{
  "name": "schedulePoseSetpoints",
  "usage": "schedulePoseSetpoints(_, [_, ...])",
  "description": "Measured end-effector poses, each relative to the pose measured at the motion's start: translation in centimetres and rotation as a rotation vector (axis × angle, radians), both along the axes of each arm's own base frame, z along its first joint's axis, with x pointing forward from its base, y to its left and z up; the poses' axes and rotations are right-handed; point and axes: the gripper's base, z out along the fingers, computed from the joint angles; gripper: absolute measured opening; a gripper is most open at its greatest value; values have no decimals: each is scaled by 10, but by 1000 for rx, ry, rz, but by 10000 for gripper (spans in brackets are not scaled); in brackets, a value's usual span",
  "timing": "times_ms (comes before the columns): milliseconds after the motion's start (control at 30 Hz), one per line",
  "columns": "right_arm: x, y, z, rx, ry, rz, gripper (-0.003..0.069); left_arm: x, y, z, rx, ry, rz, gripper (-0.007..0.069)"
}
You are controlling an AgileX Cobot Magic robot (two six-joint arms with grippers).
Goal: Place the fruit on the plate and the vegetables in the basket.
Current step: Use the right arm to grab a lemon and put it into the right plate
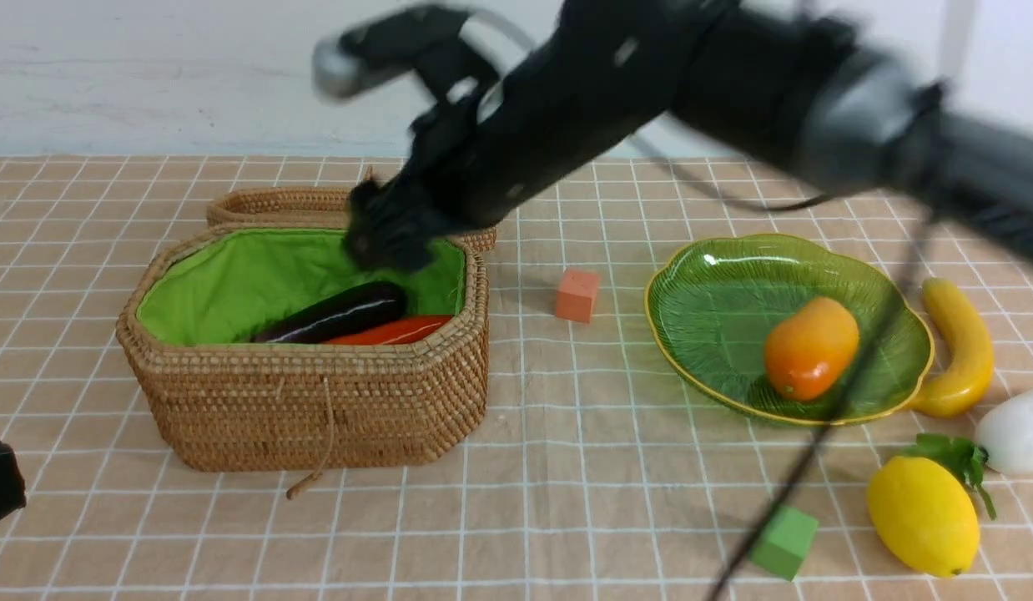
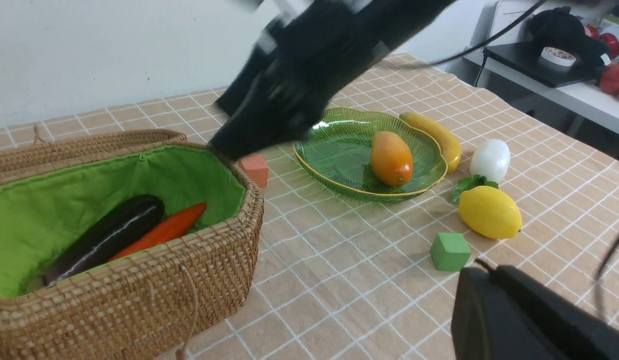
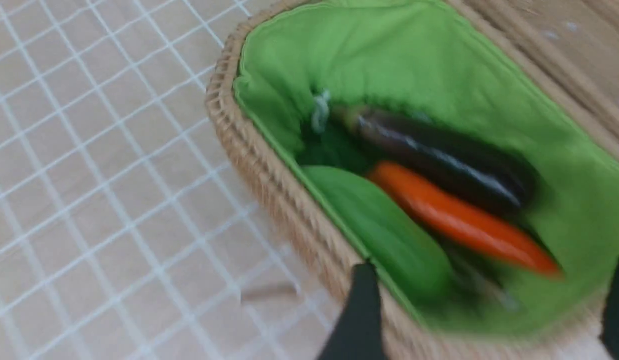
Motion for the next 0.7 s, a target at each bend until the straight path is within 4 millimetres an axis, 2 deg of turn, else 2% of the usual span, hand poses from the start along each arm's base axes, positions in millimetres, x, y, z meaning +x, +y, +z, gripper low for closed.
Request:
schedulePoseSetpoints(67, [-12,-28,23,-44,19,-77,440,0,0,0,0,0,0,-13])
schedulePoseSetpoints(133, [-21,-60,41,-116,43,-195,305,0,0,0,0,0,0,-13])
schedulePoseSetpoints(167, [-22,-65,44,-117,46,-217,277,0,0,0,0,0,0,-13])
schedulePoseSetpoints(200, [-25,-86,55,-138,25,-305,183,0,0,0,-2,-2,0,-13])
schedulePoseSetpoints(267, [-28,-114,62,-153,14,-412,63,0,0,0,-3,-4,-1,-13])
schedulePoseSetpoints(333, [-34,-141,60,-165,30,-507,3,0,0,1,-9,-10,-2,-13])
schedulePoseSetpoints(400, [-45,-169,52,-181,66,-599,-6,0,0,1,-10,-11,-2,-11])
schedulePoseSetpoints(433, [-50,-185,38,-207,115,-646,-1,0,0,1,-10,-12,-2,-11])
schedulePoseSetpoints(467, [-52,-188,35,-211,124,-656,0,0,0,1,-10,-12,-2,-11])
schedulePoseSetpoints(533, [-64,-215,5,-258,229,-735,38,0,0,1,-10,-12,-2,-10])
schedulePoseSetpoints(567, [-69,-225,-11,-276,284,-763,71,0,0,1,-10,-12,-2,-9])
schedulePoseSetpoints(600, [-75,-236,-43,-300,384,-787,148,0,0,1,-11,-11,-2,-9])
schedulePoseSetpoints(700, [-77,-244,-95,-301,484,-786,323,0,0,1,-12,-10,-2,-9])
